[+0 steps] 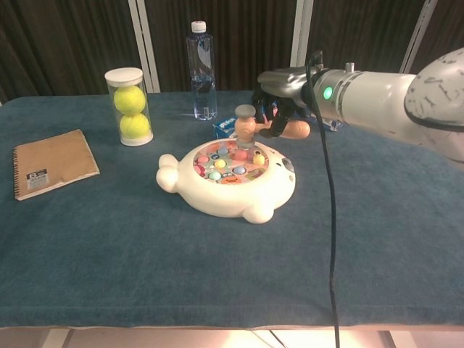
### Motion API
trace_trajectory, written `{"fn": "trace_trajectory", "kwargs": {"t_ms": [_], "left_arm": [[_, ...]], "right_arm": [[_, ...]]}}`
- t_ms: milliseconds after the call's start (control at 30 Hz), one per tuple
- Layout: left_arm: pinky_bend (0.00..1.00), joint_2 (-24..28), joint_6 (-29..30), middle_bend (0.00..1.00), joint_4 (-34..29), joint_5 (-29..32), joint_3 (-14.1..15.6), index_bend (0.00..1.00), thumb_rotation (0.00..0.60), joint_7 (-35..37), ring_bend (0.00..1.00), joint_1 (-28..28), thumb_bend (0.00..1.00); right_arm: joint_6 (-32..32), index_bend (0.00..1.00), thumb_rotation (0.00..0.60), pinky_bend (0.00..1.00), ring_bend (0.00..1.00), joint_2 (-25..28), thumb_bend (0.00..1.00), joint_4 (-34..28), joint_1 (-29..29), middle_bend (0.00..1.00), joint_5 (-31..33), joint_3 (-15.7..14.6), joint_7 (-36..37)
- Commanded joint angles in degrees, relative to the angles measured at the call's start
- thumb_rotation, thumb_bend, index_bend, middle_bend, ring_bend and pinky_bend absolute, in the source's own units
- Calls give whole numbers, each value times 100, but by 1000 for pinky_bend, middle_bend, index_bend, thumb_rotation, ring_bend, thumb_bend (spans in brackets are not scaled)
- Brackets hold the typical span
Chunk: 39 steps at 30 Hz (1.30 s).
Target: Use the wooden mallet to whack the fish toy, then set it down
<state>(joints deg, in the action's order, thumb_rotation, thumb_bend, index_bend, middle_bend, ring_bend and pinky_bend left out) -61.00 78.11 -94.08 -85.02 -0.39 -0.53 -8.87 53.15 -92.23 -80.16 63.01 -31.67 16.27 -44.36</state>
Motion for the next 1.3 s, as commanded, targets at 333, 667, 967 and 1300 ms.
{"fn": "trace_trajectory", "kwargs": {"t_ms": [333,667,967,1300], "left_arm": [[78,9,32,0,9,-24,6,0,600,39,0,16,78],[78,24,59,0,21,-50,10,0,600,87,0,27,78],[78,24,75,0,21,-70,15,0,600,88,0,34,78],[78,-6,56,0,-7,-87,28,0,600,3,0,24,78]], "right_arm": [[-56,980,600,748,728,-208,531,300,92,789,19,-149,89],[-52,980,600,747,727,-224,531,361,122,788,103,-216,67],[63,980,600,747,727,280,531,-263,-156,789,-310,-216,509],[-18,980,600,747,728,568,531,-442,-346,789,-440,-429,687]]}}
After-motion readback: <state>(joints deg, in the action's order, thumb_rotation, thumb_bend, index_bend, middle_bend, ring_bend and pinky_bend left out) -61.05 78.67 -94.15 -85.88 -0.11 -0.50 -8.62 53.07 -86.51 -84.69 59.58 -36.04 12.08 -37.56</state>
